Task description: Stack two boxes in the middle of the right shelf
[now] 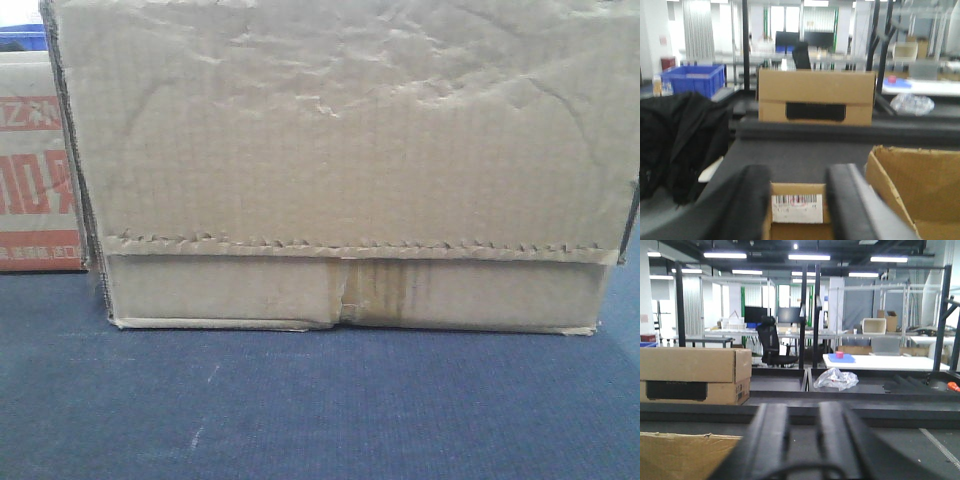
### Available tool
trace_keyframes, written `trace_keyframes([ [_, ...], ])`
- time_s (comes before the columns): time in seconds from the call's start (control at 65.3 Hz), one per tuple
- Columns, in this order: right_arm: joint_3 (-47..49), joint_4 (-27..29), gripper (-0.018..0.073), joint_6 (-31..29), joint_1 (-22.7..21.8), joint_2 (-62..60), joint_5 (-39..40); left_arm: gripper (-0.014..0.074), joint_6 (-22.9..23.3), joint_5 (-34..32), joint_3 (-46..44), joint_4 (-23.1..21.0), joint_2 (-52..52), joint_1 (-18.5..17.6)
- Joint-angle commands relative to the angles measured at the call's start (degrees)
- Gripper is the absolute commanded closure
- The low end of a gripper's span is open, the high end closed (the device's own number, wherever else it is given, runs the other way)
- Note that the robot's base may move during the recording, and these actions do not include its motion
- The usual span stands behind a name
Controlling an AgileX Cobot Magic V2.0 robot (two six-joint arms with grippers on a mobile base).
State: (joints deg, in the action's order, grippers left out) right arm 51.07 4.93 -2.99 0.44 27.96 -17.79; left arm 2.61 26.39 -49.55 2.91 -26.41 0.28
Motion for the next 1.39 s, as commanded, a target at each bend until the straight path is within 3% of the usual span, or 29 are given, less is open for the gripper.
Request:
trace_keyframes([
  [0.0, 3.0, 0.0, 0.0274, 0.0, -0.2, 4.9, -0.7, 0.0202, -0.1, 0.9, -1.5, 0.4, -4.4, -1.3],
  [0.077, 3.4, 0.0, 0.0138, 0.0, -0.2, 8.6, -0.7, 0.0122, -0.1, 1.0, -1.5, 0.3, -7.4, -2.2],
  [0.214, 3.4, 0.0, -0.0011, 0.0, -0.2, 12.9, -4.2, 0.0034, -0.1, 2.8, -1.5, 0.3, -11.0, -4.1],
  [0.414, 3.4, 0.0, 0.0, 0.0, -0.2, 14.9, -5.8, 0.0027, -0.1, 6.7, -4.7, 0.4, -17.2, -4.1],
  [0.597, 3.4, 0.0, 0.0, 0.0, 0.9, 14.9, -5.6, 0.0027, -0.1, 21.7, -16.6, 0.5, -27.6, -3.9],
  [0.689, 3.4, 0.0, 0.0, 0.0, 1.0, 14.9, -5.6, 0.0027, -0.4, 29.2, -23.8, 3.5, -34.3, -2.8],
  [0.812, 3.4, -0.7, 0.0, 0.0, 2.1, 14.9, -5.6, 0.0027, -4.8, 34.9, -32.6, 3.1, -42.9, 0.5],
  [0.965, 3.4, -0.7, 0.0, 0.0, 2.8, 14.9, -5.6, 0.0027, -15.8, 43.6, -42.7, -4.6, -54.7, 6.9],
  [1.149, 3.4, -0.7, 0.0, 0.0, 2.8, 14.9, -5.4, 0.0027, -17.0, 43.6, -47.3, -3.6, -65.4, 10.2],
  [1.379, 3.4, -0.7, 0.0, 0.0, 2.8, 14.9, -5.3, 0.0027, -17.0, 40.6, -47.4, -3.9, -73.5, 10.3],
])
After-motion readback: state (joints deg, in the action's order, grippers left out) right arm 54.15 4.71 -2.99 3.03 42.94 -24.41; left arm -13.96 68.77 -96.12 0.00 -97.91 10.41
